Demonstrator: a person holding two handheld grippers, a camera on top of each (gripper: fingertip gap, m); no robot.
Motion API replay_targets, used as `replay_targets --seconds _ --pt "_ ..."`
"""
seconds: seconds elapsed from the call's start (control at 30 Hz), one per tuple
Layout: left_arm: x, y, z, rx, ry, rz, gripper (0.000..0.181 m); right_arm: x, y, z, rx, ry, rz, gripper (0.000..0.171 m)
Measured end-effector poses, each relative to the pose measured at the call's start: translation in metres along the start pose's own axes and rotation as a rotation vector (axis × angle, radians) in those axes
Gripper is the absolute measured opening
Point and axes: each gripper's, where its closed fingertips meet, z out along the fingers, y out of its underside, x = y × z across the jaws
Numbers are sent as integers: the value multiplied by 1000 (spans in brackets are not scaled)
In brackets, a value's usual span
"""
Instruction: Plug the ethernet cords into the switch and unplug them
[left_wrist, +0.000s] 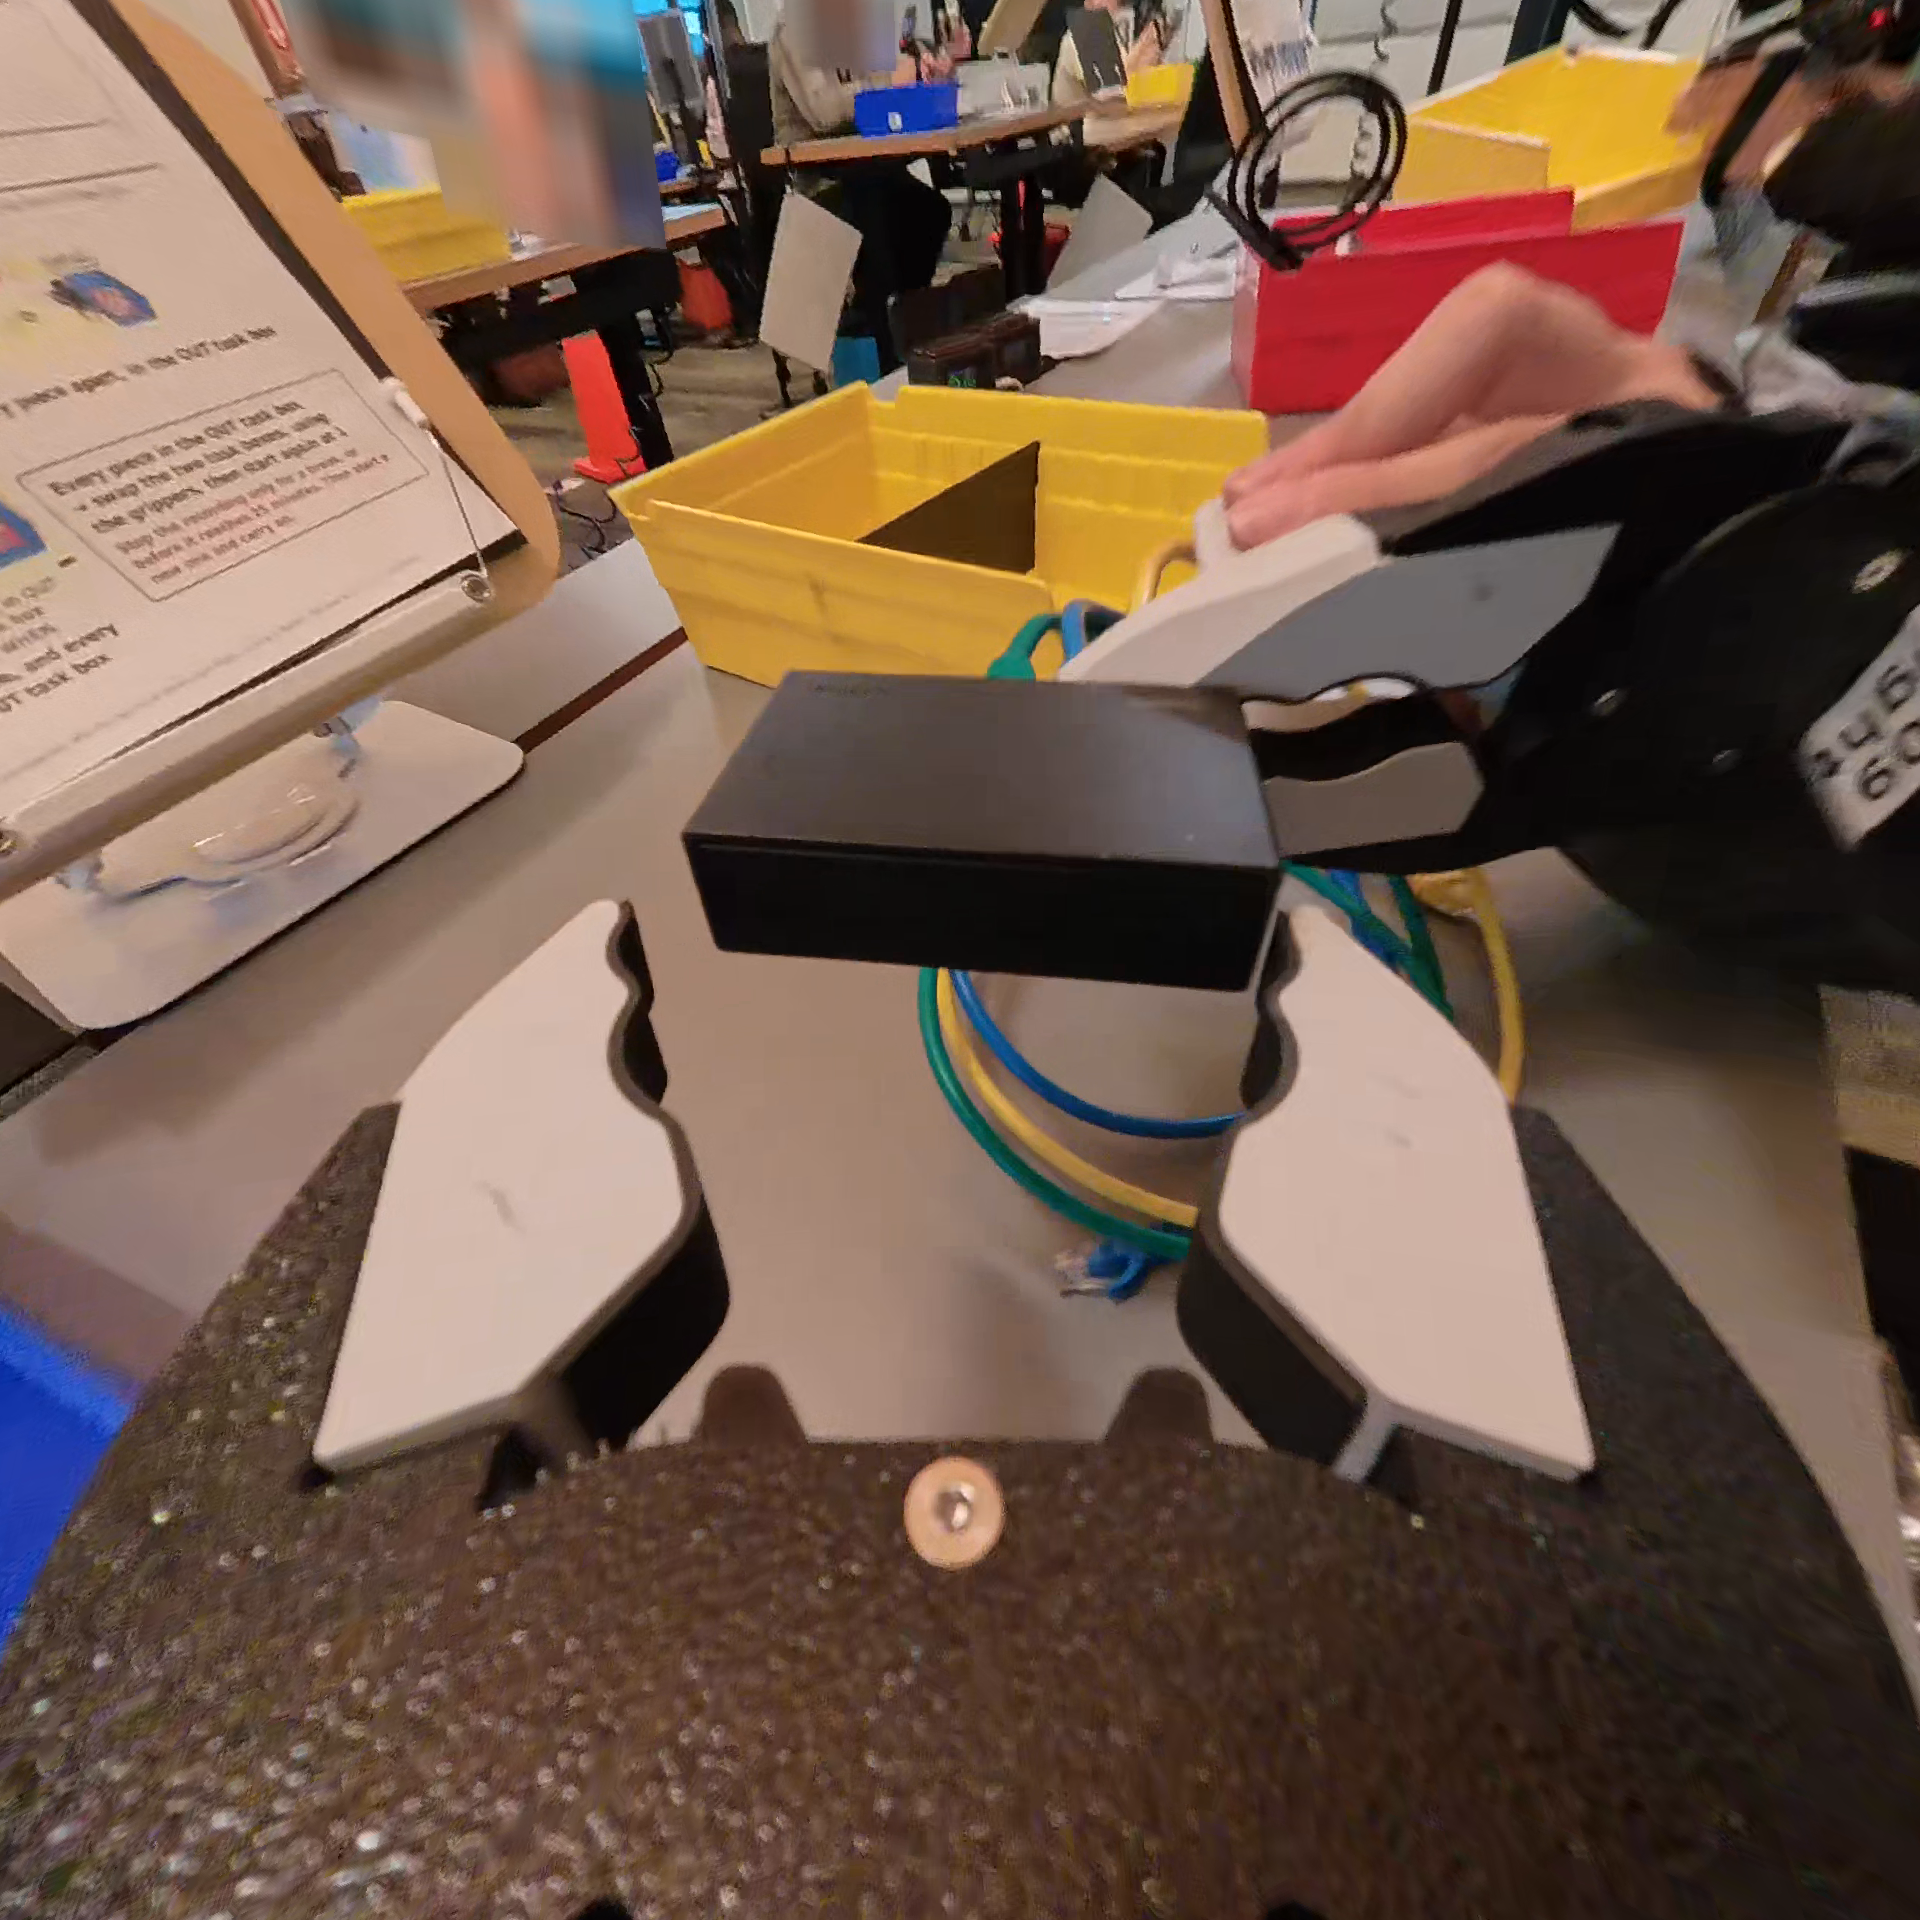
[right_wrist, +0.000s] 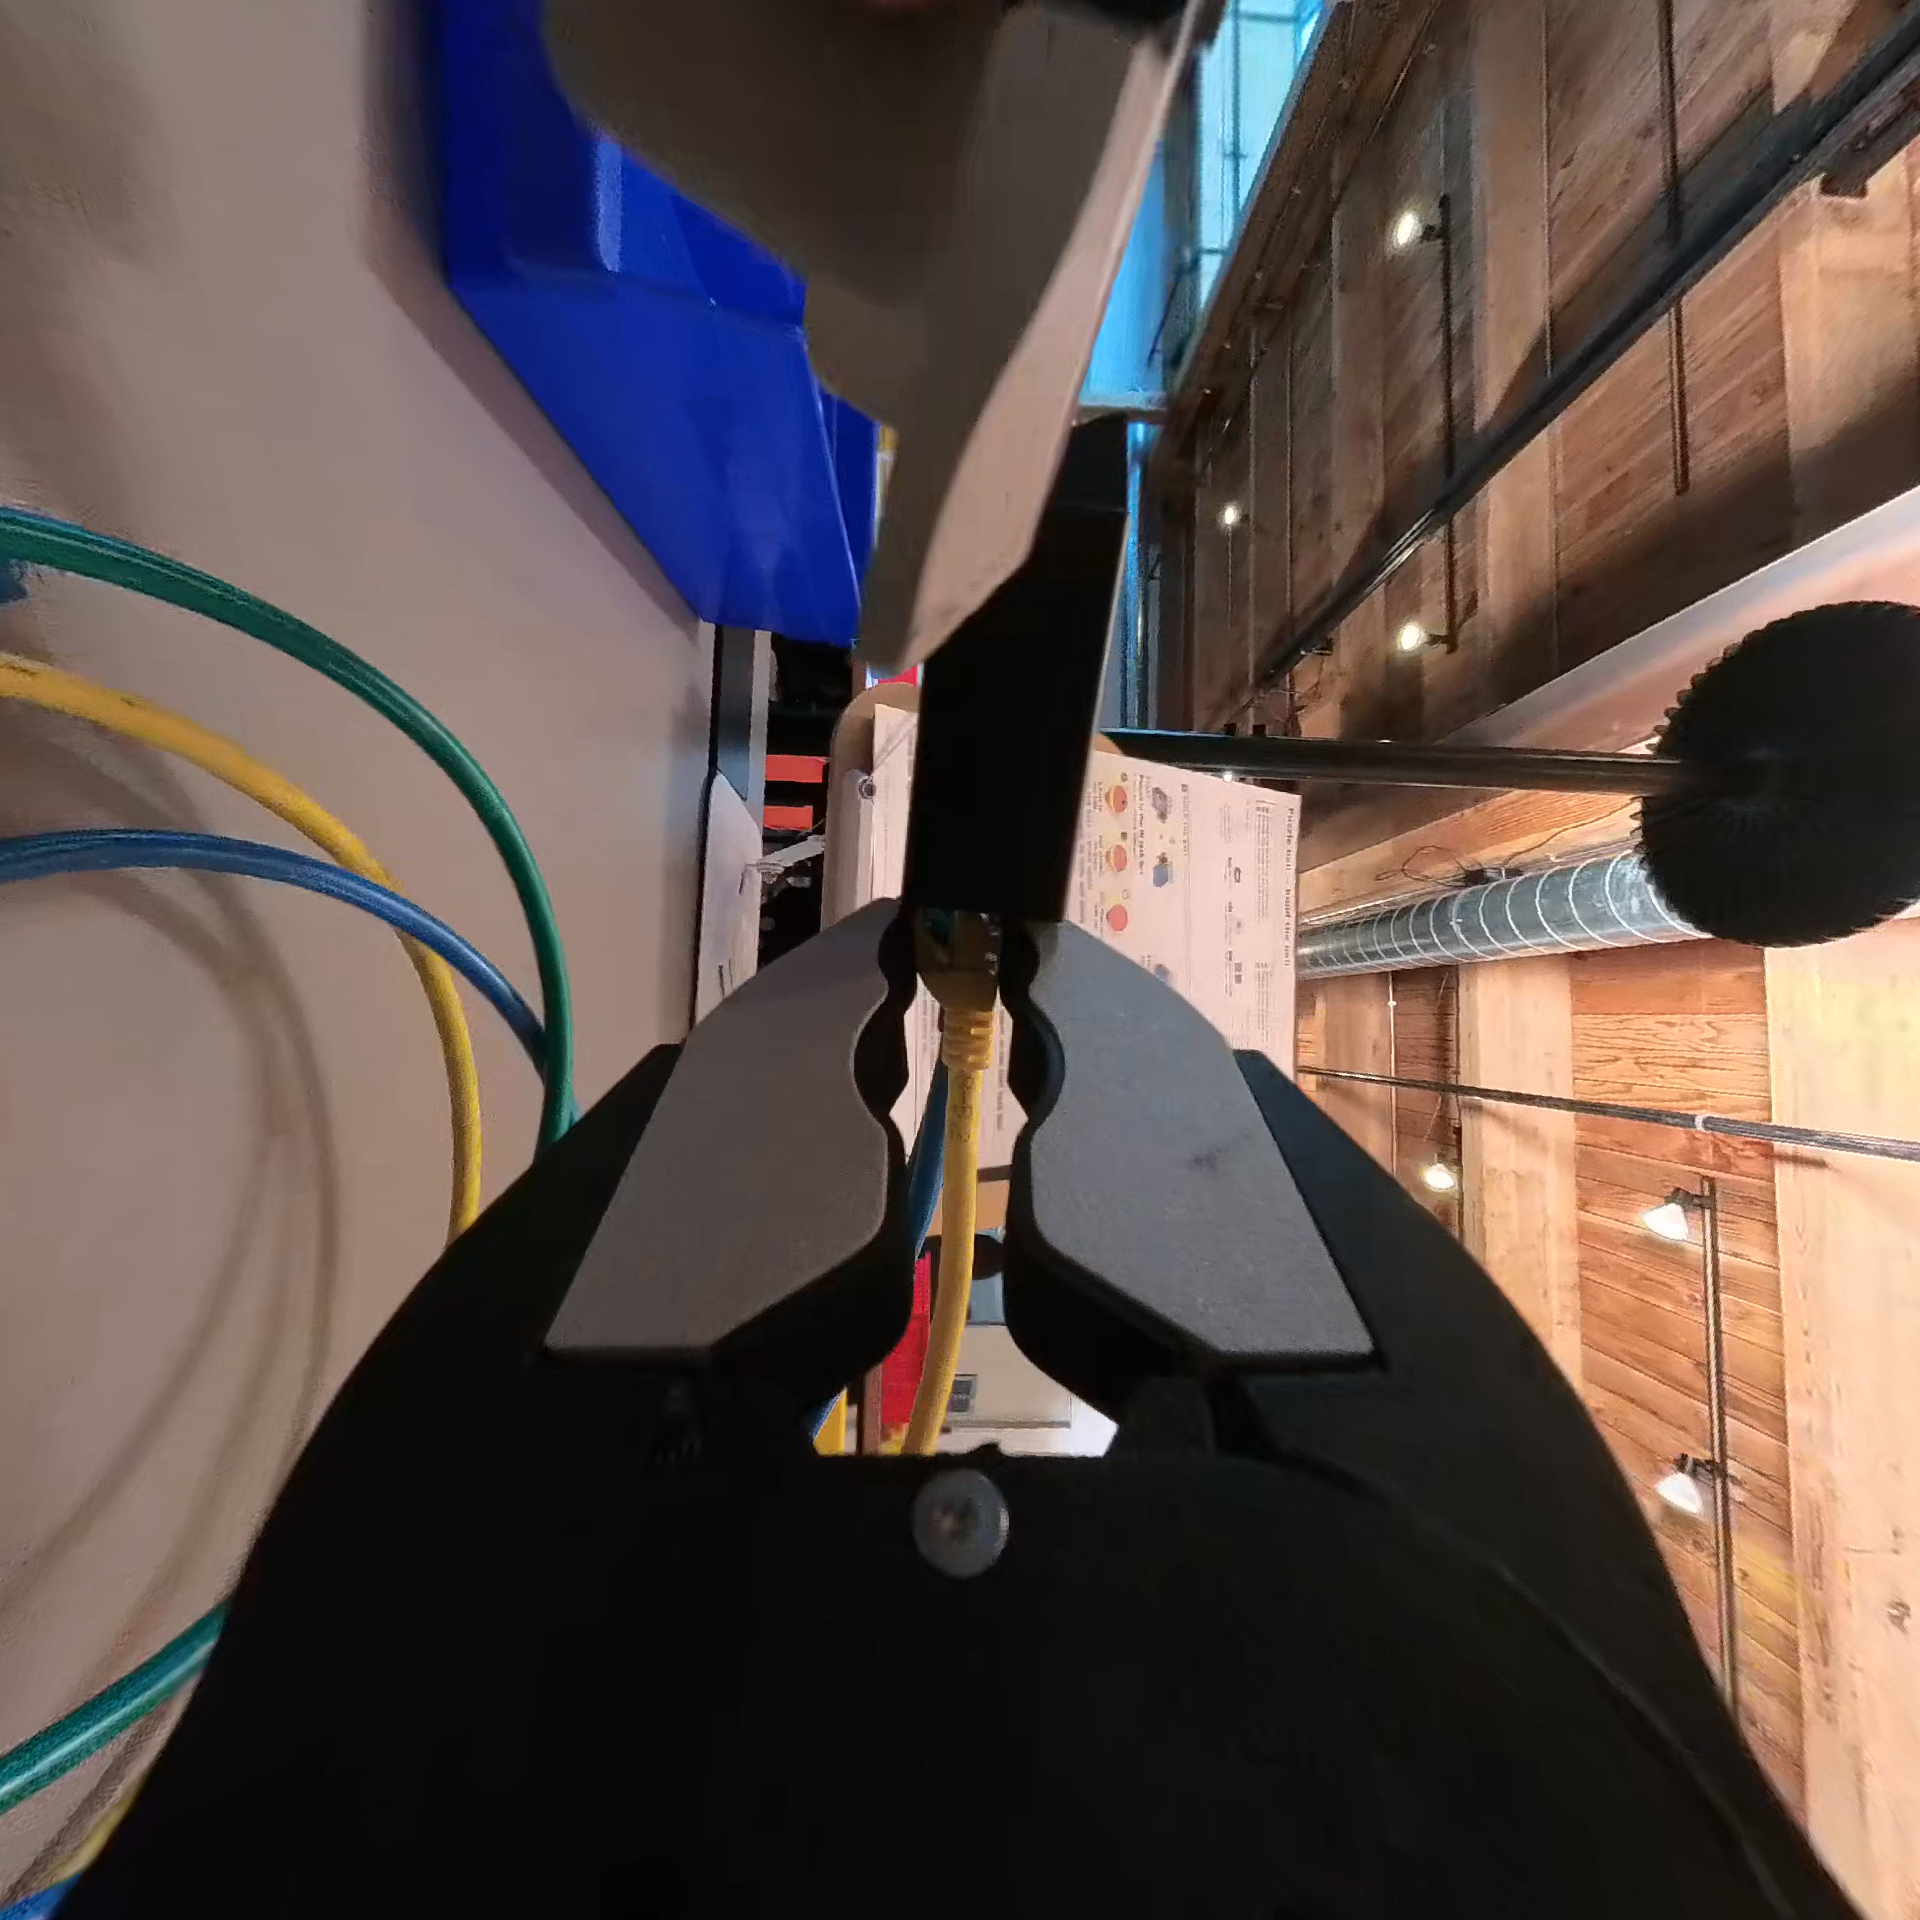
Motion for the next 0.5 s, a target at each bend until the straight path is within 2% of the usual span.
replay_targets --seconds 0.1,0.3,0.43,0.5 --pt "4 1 12 8 27 35 120 -1 -3 -3 -17 -11 -31 14" --pt "7 5 35 -10 35 62 117 -11 1 -7 -73 -43 -58 14" --pt "8 -5 42 63 80 67 126 -7 0 -6 -76 -1 -75 14" --pt "10 -2 44 28 124 47 134 -7 -1 -6 -58 -7 -76 14"
